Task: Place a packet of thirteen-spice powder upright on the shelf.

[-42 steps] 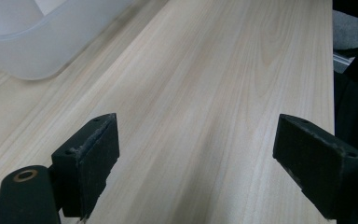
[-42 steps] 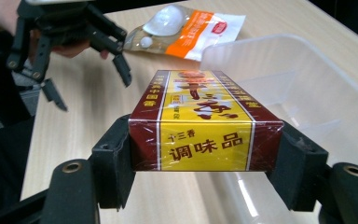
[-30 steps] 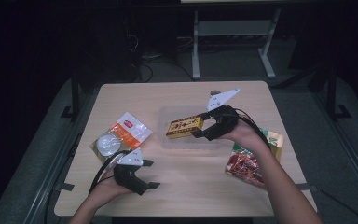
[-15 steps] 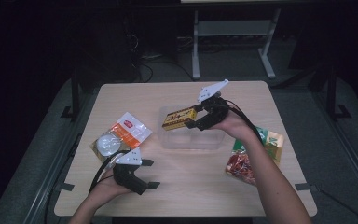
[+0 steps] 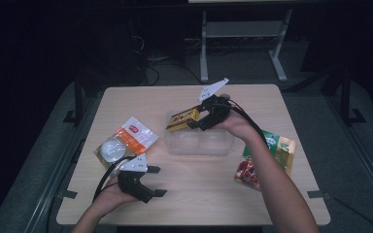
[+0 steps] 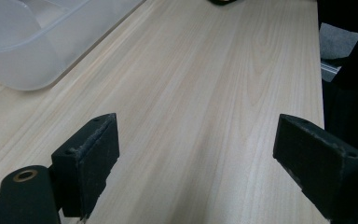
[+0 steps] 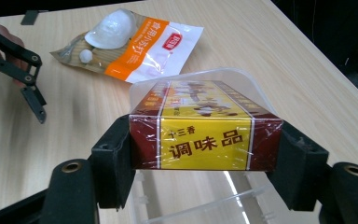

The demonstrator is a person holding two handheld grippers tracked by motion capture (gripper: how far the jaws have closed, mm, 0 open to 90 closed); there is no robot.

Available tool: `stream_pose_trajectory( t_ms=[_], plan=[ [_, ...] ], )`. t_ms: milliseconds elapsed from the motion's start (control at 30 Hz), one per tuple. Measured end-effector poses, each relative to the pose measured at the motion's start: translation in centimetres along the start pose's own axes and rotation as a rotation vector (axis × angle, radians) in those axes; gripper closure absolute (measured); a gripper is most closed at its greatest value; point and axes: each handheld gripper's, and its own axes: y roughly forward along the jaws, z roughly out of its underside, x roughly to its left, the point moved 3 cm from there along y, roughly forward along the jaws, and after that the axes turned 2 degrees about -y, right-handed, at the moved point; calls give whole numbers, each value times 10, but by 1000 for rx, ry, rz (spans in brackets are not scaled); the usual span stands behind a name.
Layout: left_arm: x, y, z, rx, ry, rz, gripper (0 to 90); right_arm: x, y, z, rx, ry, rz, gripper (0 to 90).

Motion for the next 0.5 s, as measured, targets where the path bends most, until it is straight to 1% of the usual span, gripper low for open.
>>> stream_pose_trajectory(
  t_ms=[100, 167, 200, 233, 267, 300, 333, 400, 500],
  plan=[
    [0, 1, 0, 5, -2, 5, 140, -1, 4, 1, 13, -9, 3, 318],
    [-1, 1, 0, 5, -2, 7, 140, 1, 6, 0, 17, 11, -3, 318],
    [-1, 1, 0, 5, -2, 9, 140, -1, 6, 0, 15, -7, -1, 318],
    [-1, 1, 0, 4, -2, 10, 140, 0, 6, 0, 13, -3, -1, 318],
    [-1, 1, 0, 5, 1, 11, 140, 1, 7, -1, 11, 15, -2, 318],
    [-1, 2, 0, 6, 2, 11, 140, -1, 7, -1, 6, 4, 0, 317],
    [-1, 2, 0, 6, 2, 13, 139, 0, 7, -1, 3, 11, -3, 318],
    [-1, 2, 0, 1, 2, 16, 139, -2, 8, -2, 3, -3, 0, 317],
    [-1, 3, 0, 0, 2, 20, 140, -1, 10, -3, -2, 7, -1, 317]
  ],
)
